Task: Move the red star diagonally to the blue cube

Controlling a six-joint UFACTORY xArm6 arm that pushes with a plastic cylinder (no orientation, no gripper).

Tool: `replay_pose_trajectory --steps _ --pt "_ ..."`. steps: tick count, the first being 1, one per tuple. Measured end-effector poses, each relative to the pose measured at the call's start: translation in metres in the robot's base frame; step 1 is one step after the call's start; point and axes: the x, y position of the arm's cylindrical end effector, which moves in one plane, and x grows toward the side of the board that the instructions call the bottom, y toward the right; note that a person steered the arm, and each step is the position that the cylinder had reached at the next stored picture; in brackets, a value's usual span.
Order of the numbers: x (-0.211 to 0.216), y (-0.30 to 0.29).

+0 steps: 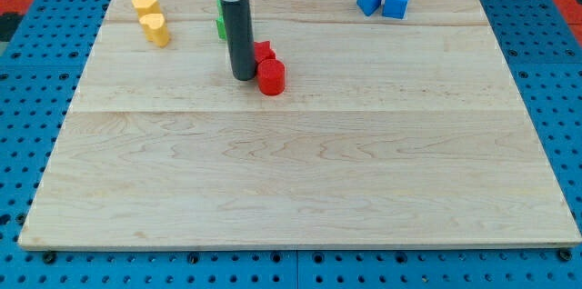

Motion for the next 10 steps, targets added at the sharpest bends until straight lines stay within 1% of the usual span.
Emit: replay_pose_trajectory --steps 1,2,3,4,5,6,7,8,9,10 --pt "-0.023 0.011" --pt "-0.039 -0.014" --pt "-0.056 0.021" --pt "-0.056 0.08" --pt "-0.033 0.102" --pt "-0.009 0.102" --pt "-0.031 0.152" --pt "-0.077 0.199" --pt "-0.069 0.211" --pt "0.022 0.184"
